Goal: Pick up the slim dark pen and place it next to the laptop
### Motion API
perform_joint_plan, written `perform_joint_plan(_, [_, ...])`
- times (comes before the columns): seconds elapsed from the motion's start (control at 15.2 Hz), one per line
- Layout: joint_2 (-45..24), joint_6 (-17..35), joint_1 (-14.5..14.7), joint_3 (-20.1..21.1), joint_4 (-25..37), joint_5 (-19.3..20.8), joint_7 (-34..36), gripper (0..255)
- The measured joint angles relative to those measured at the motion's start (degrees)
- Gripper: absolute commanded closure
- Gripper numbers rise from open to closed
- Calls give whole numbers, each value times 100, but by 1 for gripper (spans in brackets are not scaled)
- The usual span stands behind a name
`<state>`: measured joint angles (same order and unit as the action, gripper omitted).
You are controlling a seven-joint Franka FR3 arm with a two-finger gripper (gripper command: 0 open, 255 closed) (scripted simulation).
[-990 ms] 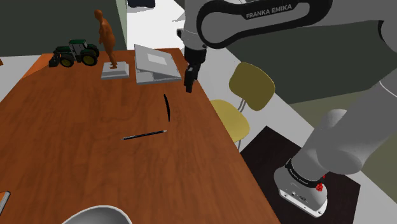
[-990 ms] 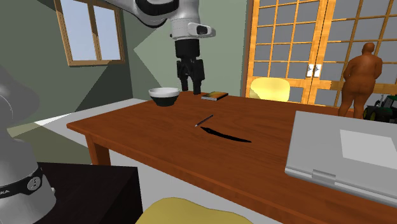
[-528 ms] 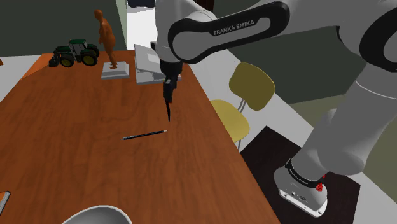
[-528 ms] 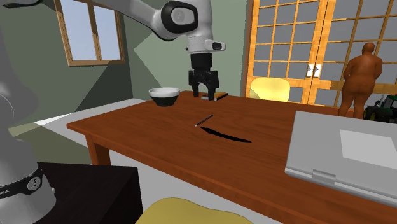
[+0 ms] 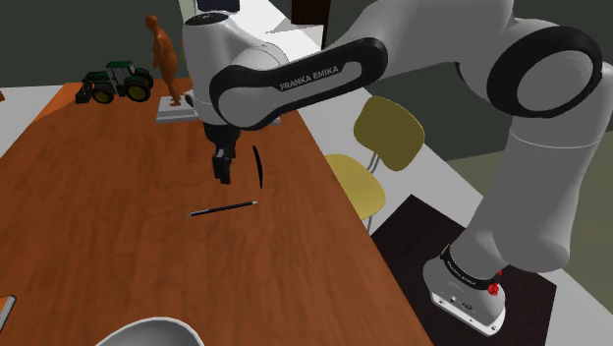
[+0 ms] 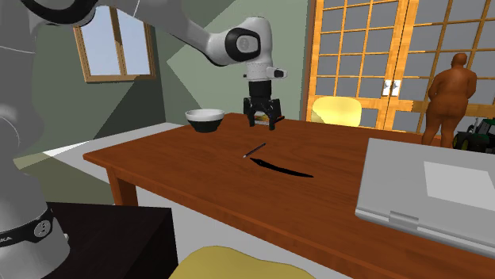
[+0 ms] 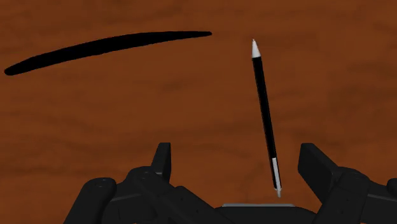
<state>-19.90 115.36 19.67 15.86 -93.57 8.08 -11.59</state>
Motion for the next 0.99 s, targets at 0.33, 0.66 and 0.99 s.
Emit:
perform_joint_plan(0.33, [-1004,-174,423,95,1109,317,-76,0])
perform_joint_plan(0.66, [-1921,-458,865,147,2261,567,-239,0])
perform_joint_plan(0.99, [-2173,-267,934,129,2309,636,-242,0])
